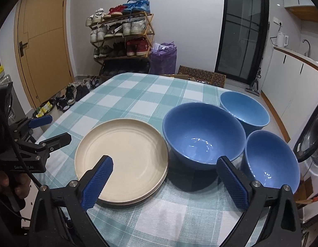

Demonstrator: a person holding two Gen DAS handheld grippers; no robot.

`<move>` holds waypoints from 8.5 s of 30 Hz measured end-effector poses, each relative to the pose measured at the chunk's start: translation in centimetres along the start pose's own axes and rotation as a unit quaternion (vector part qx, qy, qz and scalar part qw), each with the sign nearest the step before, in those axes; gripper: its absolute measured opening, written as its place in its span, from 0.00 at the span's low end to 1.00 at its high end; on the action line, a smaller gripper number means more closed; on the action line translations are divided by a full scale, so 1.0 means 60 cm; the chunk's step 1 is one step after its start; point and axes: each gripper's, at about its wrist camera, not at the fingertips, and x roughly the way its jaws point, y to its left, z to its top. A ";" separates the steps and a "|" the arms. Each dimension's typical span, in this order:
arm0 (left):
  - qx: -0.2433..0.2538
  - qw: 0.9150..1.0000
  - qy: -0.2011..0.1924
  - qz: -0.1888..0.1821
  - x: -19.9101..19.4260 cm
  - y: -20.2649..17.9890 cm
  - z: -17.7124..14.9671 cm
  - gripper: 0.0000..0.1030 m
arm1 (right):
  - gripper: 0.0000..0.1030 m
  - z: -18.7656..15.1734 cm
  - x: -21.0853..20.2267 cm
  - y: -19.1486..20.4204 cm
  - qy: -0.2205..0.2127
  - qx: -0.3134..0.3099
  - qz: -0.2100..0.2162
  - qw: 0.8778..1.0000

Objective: Organize plates and bowls
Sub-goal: 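Open both tools and pull them back from the plate stack, then move both tools toward the group of blue bowls, then close both tools on opposite rims of a light-blue bowl, then lift and carry the blue bowl with both tools over another blue bowl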

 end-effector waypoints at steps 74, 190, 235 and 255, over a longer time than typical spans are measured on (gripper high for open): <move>0.047 0.996 0.009 -0.070 0.167 -0.222 0.291 1.00 | 0.99 0.172 -0.112 -0.389 -0.065 0.130 -0.056 0.988; 0.136 0.970 0.161 -0.118 0.474 -0.365 0.301 0.22 | 0.19 0.138 0.299 -0.504 0.137 0.154 -0.046 0.978; 0.130 0.978 0.082 -0.143 0.344 -0.375 0.351 0.21 | 0.19 0.190 0.128 -0.464 0.062 0.133 -0.086 0.985; 0.126 0.980 0.047 -0.144 0.254 -0.346 0.361 0.21 | 0.19 0.215 0.031 -0.408 0.025 0.109 -0.086 0.990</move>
